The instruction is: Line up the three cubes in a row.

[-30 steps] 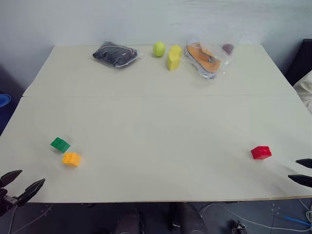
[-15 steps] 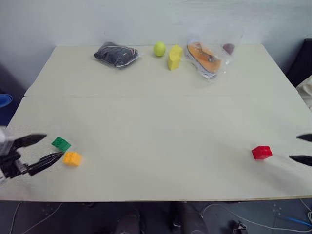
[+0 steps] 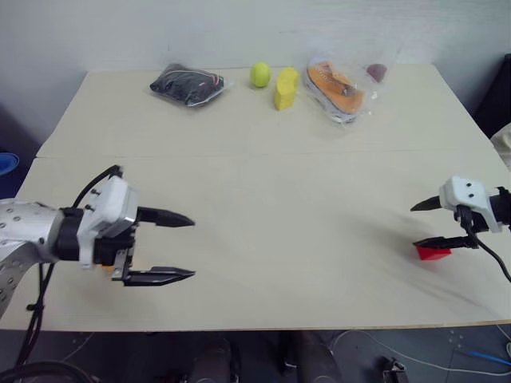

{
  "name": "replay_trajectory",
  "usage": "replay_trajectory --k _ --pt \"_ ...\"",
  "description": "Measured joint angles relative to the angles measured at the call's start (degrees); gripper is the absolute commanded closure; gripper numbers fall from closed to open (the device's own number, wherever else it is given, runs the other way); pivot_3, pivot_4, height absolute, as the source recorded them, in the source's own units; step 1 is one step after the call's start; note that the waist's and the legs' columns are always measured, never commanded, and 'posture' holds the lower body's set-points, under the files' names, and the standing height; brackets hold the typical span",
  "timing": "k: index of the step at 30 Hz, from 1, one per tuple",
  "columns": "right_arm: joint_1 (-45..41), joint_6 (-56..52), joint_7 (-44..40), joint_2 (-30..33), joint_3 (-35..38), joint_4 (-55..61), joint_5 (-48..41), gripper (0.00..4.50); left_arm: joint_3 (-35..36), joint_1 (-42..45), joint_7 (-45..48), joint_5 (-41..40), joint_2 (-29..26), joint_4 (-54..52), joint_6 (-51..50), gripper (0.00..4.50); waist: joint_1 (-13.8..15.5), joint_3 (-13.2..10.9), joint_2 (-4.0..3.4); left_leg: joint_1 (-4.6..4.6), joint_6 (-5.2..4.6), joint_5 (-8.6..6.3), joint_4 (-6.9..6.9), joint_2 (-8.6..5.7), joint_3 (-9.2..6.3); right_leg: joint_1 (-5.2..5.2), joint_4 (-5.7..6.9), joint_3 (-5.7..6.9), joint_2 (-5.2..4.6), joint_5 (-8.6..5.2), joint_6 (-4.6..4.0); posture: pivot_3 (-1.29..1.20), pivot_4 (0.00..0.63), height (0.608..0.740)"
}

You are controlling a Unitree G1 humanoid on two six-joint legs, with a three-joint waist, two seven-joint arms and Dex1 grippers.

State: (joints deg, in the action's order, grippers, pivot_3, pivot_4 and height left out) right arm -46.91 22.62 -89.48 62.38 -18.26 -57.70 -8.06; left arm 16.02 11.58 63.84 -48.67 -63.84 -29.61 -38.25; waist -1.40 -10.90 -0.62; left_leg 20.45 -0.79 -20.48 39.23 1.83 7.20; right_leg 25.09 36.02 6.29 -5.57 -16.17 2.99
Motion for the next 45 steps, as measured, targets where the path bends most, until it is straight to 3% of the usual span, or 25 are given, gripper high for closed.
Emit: replay_trajectory --k 5,11,15,22,28,35,40,41,45 --pt "-3.33 -5.43 0.02 -0.36 -0.22 -1.84 -3.72 0.00 -1.63 1.75 0.10 0.32 0.08 0.18 -0.44 0.05 -0.50 -0.01 -0.01 -0.07 -0.06 0.04 0.07 0.01 0.11 0.01 0.11 -0.15 0.05 0.04 0.07 0.00 0.150 0.740" --pt "-2.84 -11.29 0.03 4.71 -1.91 4.21 -11.36 0.00 -1.61 0.99 0.99 2.35 0.25 1.13 1.12 0.05 -0.21 -0.02 0.00 -0.06 0.01 0.06 0.06 0.02 0.07 0.03 0.13 -0.13 0.05 0.02 0.03 0.00 0.150 0.740" --pt "0.32 -5.96 -0.08 9.50 -6.42 6.25 -11.39 0.00 -1.83 1.03 1.87 3.10 0.95 1.30 1.98 0.05 0.25 -0.02 0.00 -0.04 0.00 0.06 0.07 -0.03 0.06 0.02 0.11 -0.10 0.01 0.02 0.03 0.00 0.150 0.740" --pt "-0.11 3.78 -0.10 9.83 -11.33 3.94 -8.00 0.00 -5.57 4.71 2.09 4.55 3.09 1.60 2.79 0.05 -0.27 -0.03 0.01 -0.07 0.03 0.06 0.07 0.02 0.16 0.11 0.21 -0.19 0.08 0.02 0.04 0.00 0.150 0.740" --pt "-4.31 11.60 -0.12 9.45 -13.37 -2.00 -2.12 0.00 -5.88 5.40 2.27 5.85 3.11 1.67 3.32 0.05 -0.23 -0.03 0.02 -0.06 0.03 0.07 0.08 0.02 0.26 0.20 0.30 -0.29 0.09 0.02 0.03 0.00 0.150 0.740" --pt "-5.60 15.64 -0.12 4.57 -13.25 -7.95 2.68 0.00 -5.87 5.45 1.96 6.03 3.28 1.17 3.28 0.05 -0.21 -0.04 0.03 -0.05 0.03 0.07 0.12 0.01 0.27 0.22 0.38 -0.31 0.08 0.02 0.02 0.00 0.150 0.740" --pt "-6.03 16.46 -0.12 4.11 -12.58 -9.33 4.47 1.02 -5.87 5.49 1.74 6.03 3.28 1.01 3.12 0.00 -0.12 -0.04 0.03 -0.01 0.02 0.06 0.30 0.02 0.23 0.22 0.45 -0.30 0.07 0.01 0.02 0.00 0.150 0.740" --pt "-6.03 16.74 -0.12 3.97 -12.54 -9.64 4.70 1.54 -5.87 5.61 1.71 6.02 3.28 1.01 3.00 0.00 -0.13 -0.04 0.03 -0.01 0.02 0.06 0.31 0.01 0.23 0.22 0.47 -0.31 0.07 0.01 0.02 0.00 0.150 0.740" --pt "-6.03 17.19 -0.12 3.68 -12.47 -9.84 4.74 2.70 -5.87 6.25 1.76 6.03 3.28 1.02 2.68 0.00 -0.19 -0.04 0.03 -0.01 0.03 0.06 0.35 0.04 0.23 0.22 0.52 -0.31 0.09 0.01 0.02 0.00 0.150 0.740"
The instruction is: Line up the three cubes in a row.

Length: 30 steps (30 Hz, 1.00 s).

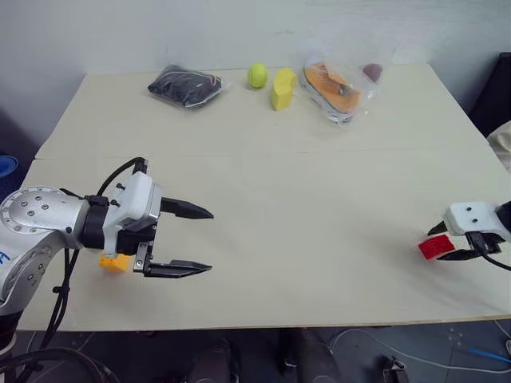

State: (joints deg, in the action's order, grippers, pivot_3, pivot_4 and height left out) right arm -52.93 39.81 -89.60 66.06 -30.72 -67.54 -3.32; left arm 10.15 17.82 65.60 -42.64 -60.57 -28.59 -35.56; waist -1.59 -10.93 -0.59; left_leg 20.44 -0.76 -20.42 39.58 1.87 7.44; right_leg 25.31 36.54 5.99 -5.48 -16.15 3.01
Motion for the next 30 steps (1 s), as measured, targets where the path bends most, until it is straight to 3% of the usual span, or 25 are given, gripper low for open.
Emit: replay_trajectory --k 1,4,8,12,16,23,30 --pt "0.00 -0.09 0.00 0.00 0.00 0.01 -0.10 2.98 0.00 0.07 0.05 0.02 0.00 0.04 0.00 0.00 -0.01 0.00 0.00 0.00 0.00 0.00 0.01 0.00 0.00 0.00 0.00 0.00 0.00 0.00 0.00 0.00 0.150 0.740" --pt "0.14 -0.57 0.00 0.02 -0.01 0.25 -0.70 3.01 -0.02 0.98 0.09 0.12 0.00 0.07 0.00 0.00 0.04 0.00 0.00 0.00 0.00 0.00 0.03 0.00 0.00 0.00 0.01 0.00 -0.01 0.00 0.00 0.00 0.150 0.740" --pt "5.42 -8.57 0.05 1.41 -0.89 9.95 -11.14 3.01 -0.73 2.04 0.03 0.22 0.58 0.15 -0.01 0.00 0.10 0.00 0.00 0.02 0.00 0.00 0.08 0.00 -0.04 -0.01 0.08 0.01 -0.02 0.00 0.00 0.00 0.150 0.740" --pt "12.40 -23.83 0.09 6.52 -0.93 33.21 -26.07 3.01 -2.09 2.17 -0.12 0.29 1.44 0.07 -0.07 0.00 0.16 0.00 -0.01 0.06 0.04 -0.03 0.15 0.05 -0.10 0.04 0.18 0.05 -0.02 -0.01 -0.01 0.00 0.150 0.740" --pt "18.18 -36.43 0.17 7.53 5.20 57.19 -32.72 3.01 -3.45 2.50 -0.83 0.32 2.44 -0.16 -0.08 0.00 0.31 0.00 0.00 0.06 0.09 -0.06 0.19 0.11 -0.14 0.03 0.23 0.09 0.02 -0.02 -0.03 0.00 0.150 0.740" --pt "24.82 -55.96 9.51 7.01 11.40 81.07 -31.38 3.01 -5.75 4.44 -1.63 0.62 4.14 -0.19 -0.07 0.00 1.93 0.04 0.13 0.22 -0.06 -0.15 0.45 0.03 -0.22 0.02 0.23 0.13 -0.07 -0.02 -0.03 0.00 0.150 0.740" --pt "25.49 -60.48 17.00 -0.45 9.76 85.09 -17.96 3.01 -8.90 7.43 -1.58 2.61 6.07 0.40 0.12 0.00 1.82 0.04 0.29 0.25 -0.08 -0.14 0.45 0.00 -0.19 0.04 0.24 0.15 -0.02 -0.02 -0.03 0.00 0.150 0.740"
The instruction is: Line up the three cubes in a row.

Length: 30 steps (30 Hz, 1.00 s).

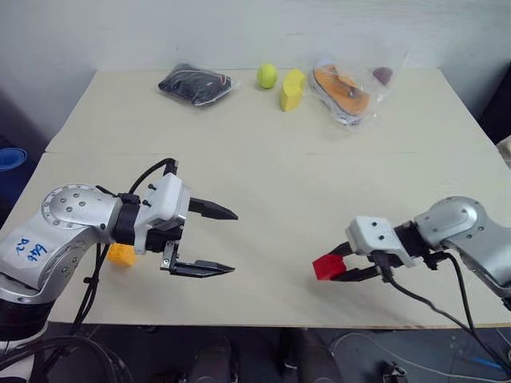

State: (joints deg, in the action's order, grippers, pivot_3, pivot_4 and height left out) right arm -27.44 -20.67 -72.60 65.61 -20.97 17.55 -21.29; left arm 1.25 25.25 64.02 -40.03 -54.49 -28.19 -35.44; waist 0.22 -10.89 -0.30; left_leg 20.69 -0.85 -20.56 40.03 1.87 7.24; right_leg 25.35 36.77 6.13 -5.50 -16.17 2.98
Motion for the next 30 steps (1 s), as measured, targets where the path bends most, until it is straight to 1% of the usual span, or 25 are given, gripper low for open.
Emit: replay_trajectory --k 2,7,16,18,19,22,25,30 --pt "-0.11 0.66 0.77 -1.30 -0.72 -0.03 4.28 3.01 -0.39 0.94 0.04 0.43 0.66 0.23 0.12 0.00 -0.06 0.00 0.03 0.00 -0.01 0.01 0.02 0.00 0.00 0.00 0.01 0.00 0.01 0.00 0.00 0.00 0.150 0.740" --pt "-0.99 -0.77 0.77 -2.15 -1.20 0.24 10.53 3.01 -1.36 1.47 0.10 1.39 1.81 1.51 0.49 0.00 -0.17 -0.01 0.04 0.01 -0.01 0.01 0.02 0.01 0.00 0.00 0.01 0.00 0.04 0.00 0.00 0.00 0.150 0.740" --pt "-2.36 -3.49 -0.62 -5.31 -1.37 -0.47 15.47 3.01 -1.91 1.49 -0.14 2.11 3.26 1.64 0.50 0.00 -0.24 -0.02 0.07 0.01 -0.02 0.01 0.02 0.01 0.00 0.00 0.01 0.00 0.05 0.00 0.00 0.00 0.150 0.740" --pt "-2.50 -3.41 -0.95 -5.92 -1.43 -1.60 16.12 2.27 -1.91 1.49 -0.14 2.15 3.56 1.65 0.51 0.00 -0.22 -0.03 0.08 0.01 -0.03 0.01 0.02 -0.01 0.00 0.00 0.01 0.00 0.05 0.00 0.00 0.00 0.150 0.740" --pt "-2.70 -3.41 -1.00 -6.50 -1.43 -2.25 16.79 2.03 -1.91 1.50 -0.15 2.19 3.79 1.65 0.51 0.00 -0.24 -0.01 0.10 0.01 -0.03 0.02 0.02 0.00 0.00 -0.01 0.01 0.00 0.05 0.00 0.00 0.00 0.150 0.740" --pt "-2.74 -3.40 -1.13 -8.13 -1.45 -3.32 18.02 1.00 -1.94 1.53 -0.15 2.31 4.04 1.65 0.52 0.00 -0.26 -0.02 0.13 0.01 -0.03 0.02 0.02 0.00 0.00 -0.01 0.02 0.01 0.05 0.00 0.00 0.00 0.150 0.740" --pt "-2.51 -3.62 -1.61 -8.18 -1.44 -3.51 18.09 0.02 -1.94 1.55 -0.13 2.39 4.05 1.66 0.52 0.00 -0.24 -0.03 0.14 0.01 -0.03 0.02 0.03 0.00 -0.01 -0.01 0.02 0.01 0.05 0.00 0.00 0.00 0.150 0.740" --pt "-0.49 -4.77 -1.90 -8.09 0.18 -2.45 17.22 0.02 -1.85 1.48 -0.11 2.46 4.02 1.79 0.61 0.00 -0.22 -0.03 0.15 0.01 -0.03 0.02 0.02 0.00 -0.01 -0.01 0.02 0.01 0.04 0.00 0.00 0.00 0.150 0.740"
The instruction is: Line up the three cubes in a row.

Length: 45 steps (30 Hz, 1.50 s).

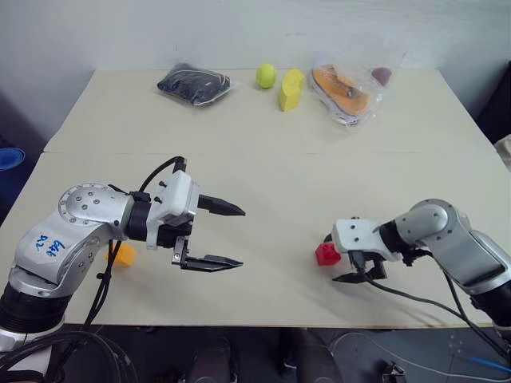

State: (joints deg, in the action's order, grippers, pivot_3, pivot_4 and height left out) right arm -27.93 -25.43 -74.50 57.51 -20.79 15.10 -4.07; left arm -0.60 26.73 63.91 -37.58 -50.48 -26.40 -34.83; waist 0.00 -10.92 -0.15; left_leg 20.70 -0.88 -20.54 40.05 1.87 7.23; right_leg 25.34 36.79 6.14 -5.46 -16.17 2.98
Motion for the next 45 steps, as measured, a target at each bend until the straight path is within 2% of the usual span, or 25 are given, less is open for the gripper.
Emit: replay_trajectory --k 5,8,13,19,25,29,33,38,45 --pt "-0.05 -3.58 -2.11 -0.38 7.68 0.03 -8.60 0.02 4.81 -6.15 -1.22 -0.03 -1.69 -0.35 -0.11 0.00 -0.36 -0.01 0.02 -0.02 0.00 0.00 -0.04 0.08 0.02 0.01 0.00 -0.02 0.02 0.00 0.00 0.00 0.150 0.740" --pt "-2.85 -8.26 -4.55 -2.02 14.51 -1.68 -18.08 0.02 12.04 -13.31 -3.89 -0.02 -2.36 -0.43 -0.46 0.00 -0.51 -0.03 0.05 -0.04 0.01 -0.01 -0.04 0.13 -0.03 0.00 0.01 0.00 0.03 0.00 -0.01 0.00 0.150 0.740" --pt "-8.96 -11.42 -7.37 -5.51 20.02 -6.81 -27.70 0.02 25.35 -25.74 -9.39 0.06 -1.50 -2.96 -1.72 0.00 -0.31 -0.03 0.09 -0.04 -0.07 -0.07 -0.07 0.10 -0.02 -0.02 -0.05 -0.01 -0.06 0.00 -0.01 0.00 0.150 0.740" --pt "-13.23 -10.99 -9.07 -9.34 20.97 -10.00 -31.37 0.02 46.34 -46.70 -14.32 1.43 6.76 -7.19 -3.52 0.00 -0.48 0.01 0.20 -0.02 -0.10 -0.12 -0.09 0.11 -0.03 -0.02 -0.18 0.02 -0.10 0.00 -0.01 0.00 0.150 0.740" --pt "-13.50 -10.59 -8.53 -12.90 20.35 -9.85 -31.79 0.02 56.27 -56.03 -18.23 4.19 14.86 -3.43 -0.59 0.00 -0.16 0.06 0.27 -0.03 -0.19 -0.20 -0.08 0.07 -0.08 -0.06 -0.22 0.06 -0.17 0.00 -0.01 0.00 0.150 0.740" --pt "-13.64 -11.07 -7.59 -14.00 20.35 -8.70 -33.14 0.02 57.42 -56.30 -18.45 5.15 13.60 2.47 1.85 0.00 -0.12 0.10 0.34 -0.03 -0.21 -0.27 -0.09 0.05 -0.14 -0.06 -0.22 0.10 -0.25 0.00 -0.01 0.00 0.150 0.740" --pt "-13.68 -12.38 -6.24 -14.16 20.39 -7.05 -34.36 0.02 55.68 -51.85 -17.99 6.53 8.24 9.29 3.79 0.00 -0.13 0.13 0.39 -0.03 -0.18 -0.29 -0.11 0.06 -0.16 -0.05 -0.21 0.12 -0.29 -0.01 -0.02 0.00 0.150 0.740" --pt "-12.05 -13.40 -4.51 -14.13 20.75 -3.72 -35.80 0.02 47.80 -41.92 -16.50 9.55 0.48 21.04 6.75 0.00 -0.39 0.16 0.42 -0.01 -0.16 -0.34 -0.15 0.06 -0.13 -0.01 -0.22 0.13 -0.30 -0.01 -0.02 0.00 0.150 0.740" --pt "-10.76 -14.70 -1.91 -13.73 21.37 -1.07 -37.66 0.02 35.71 -29.91 -12.96 13.11 -3.97 33.36 10.54 0.00 -1.11 0.17 0.45 0.17 -0.16 -0.34 -0.15 0.07 -0.12 0.12 -0.20 0.20 -0.30 0.00 -0.02 0.00 0.150 0.740"
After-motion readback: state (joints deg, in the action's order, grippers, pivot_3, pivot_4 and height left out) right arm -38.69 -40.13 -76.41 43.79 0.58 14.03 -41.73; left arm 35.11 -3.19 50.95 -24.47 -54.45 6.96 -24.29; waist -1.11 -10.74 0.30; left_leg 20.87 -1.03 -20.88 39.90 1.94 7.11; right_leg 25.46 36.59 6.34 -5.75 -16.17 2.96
